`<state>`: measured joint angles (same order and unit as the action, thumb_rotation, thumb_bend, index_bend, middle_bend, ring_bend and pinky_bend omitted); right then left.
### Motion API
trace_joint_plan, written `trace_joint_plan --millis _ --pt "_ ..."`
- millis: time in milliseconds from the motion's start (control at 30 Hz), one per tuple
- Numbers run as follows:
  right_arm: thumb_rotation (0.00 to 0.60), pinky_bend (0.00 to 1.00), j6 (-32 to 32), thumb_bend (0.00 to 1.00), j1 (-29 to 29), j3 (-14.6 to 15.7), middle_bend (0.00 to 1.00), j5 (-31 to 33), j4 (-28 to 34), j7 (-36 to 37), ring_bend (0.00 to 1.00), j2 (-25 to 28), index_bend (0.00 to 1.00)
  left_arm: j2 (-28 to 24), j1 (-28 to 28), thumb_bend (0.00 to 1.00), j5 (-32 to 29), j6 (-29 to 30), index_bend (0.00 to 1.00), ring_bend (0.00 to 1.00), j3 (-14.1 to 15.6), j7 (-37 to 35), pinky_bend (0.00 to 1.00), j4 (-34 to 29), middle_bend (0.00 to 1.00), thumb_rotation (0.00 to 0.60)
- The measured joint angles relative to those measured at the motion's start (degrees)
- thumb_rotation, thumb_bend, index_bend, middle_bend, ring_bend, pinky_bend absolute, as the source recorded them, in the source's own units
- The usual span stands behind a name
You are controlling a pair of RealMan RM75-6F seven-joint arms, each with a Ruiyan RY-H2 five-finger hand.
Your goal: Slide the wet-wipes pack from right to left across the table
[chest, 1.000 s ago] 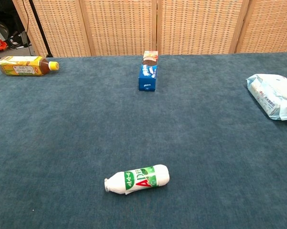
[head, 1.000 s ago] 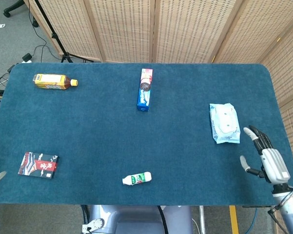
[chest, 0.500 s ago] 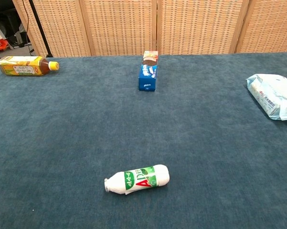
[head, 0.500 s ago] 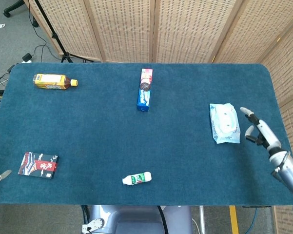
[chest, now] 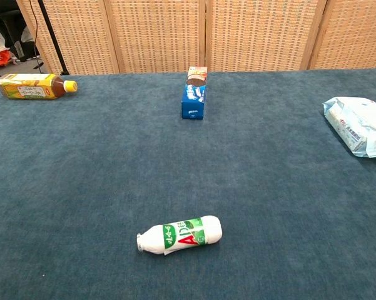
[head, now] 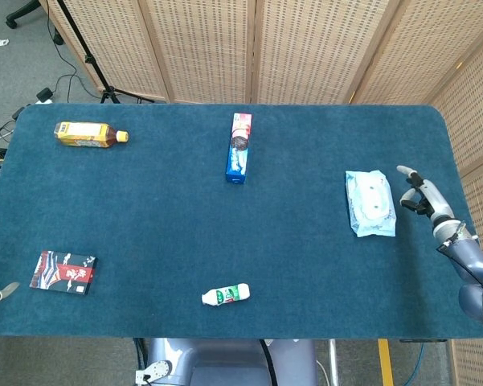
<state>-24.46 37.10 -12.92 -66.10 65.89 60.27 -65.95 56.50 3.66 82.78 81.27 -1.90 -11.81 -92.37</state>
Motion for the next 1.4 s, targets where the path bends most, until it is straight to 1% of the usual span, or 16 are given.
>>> trace_joint_plan --millis 267,567,667,800,1033,1233,1400 --pt "0.600 0.00 4.3 1.00 0.2 -1.4 0.00 0.5 -1.4 -1.1 0.00 -1.8 0.09 0.0 0.0 0.00 0.3 0.1 0.00 0.00 0.0 0.0 0.00 0.0 0.00 0.600" --pt "0.600 0.00 8.3 1.00 0.4 -3.0 0.00 0.4 -0.4 -2.1 0.00 -2.7 0.09 0.0 -0.1 0.00 0.2 0.2 0.00 0.00 0.1 -0.5 0.00 0.2 0.00 0.600" --pt "0.600 0.00 8.9 1.00 0.3 -3.9 0.00 0.4 1.4 -2.2 0.00 -2.6 0.10 -0.1 -0.1 0.00 0.3 0.2 0.00 0.00 0.1 -0.7 0.00 0.3 0.00 0.600" --pt "0.600 0.00 8.8 1.00 -0.3 -5.1 0.00 0.3 5.3 -2.6 0.00 -2.4 0.10 0.0 -0.1 0.00 0.5 0.2 0.00 0.00 0.3 -0.8 0.00 0.4 0.00 0.600" --pt "0.600 0.00 6.5 1.00 -0.9 -5.7 0.00 1.2 13.2 -6.8 0.00 -2.0 0.10 -0.1 -0.3 0.00 0.7 0.5 0.00 0.00 0.4 -1.6 0.00 0.8 0.00 0.600" --pt "0.600 0.00 2.9 1.00 -0.5 -5.4 0.00 6.2 18.1 -10.9 0.00 -2.8 0.10 -0.1 -0.3 0.00 0.8 0.4 0.00 0.00 0.4 -1.8 0.00 0.8 0.00 0.600" --pt "0.600 0.00 -0.7 1.00 1.1 -4.6 0.00 11.4 22.7 -16.1 0.00 -4.3 0.10 0.0 -0.3 0.00 0.9 0.3 0.00 0.00 0.6 -1.7 0.00 0.9 0.00 0.600"
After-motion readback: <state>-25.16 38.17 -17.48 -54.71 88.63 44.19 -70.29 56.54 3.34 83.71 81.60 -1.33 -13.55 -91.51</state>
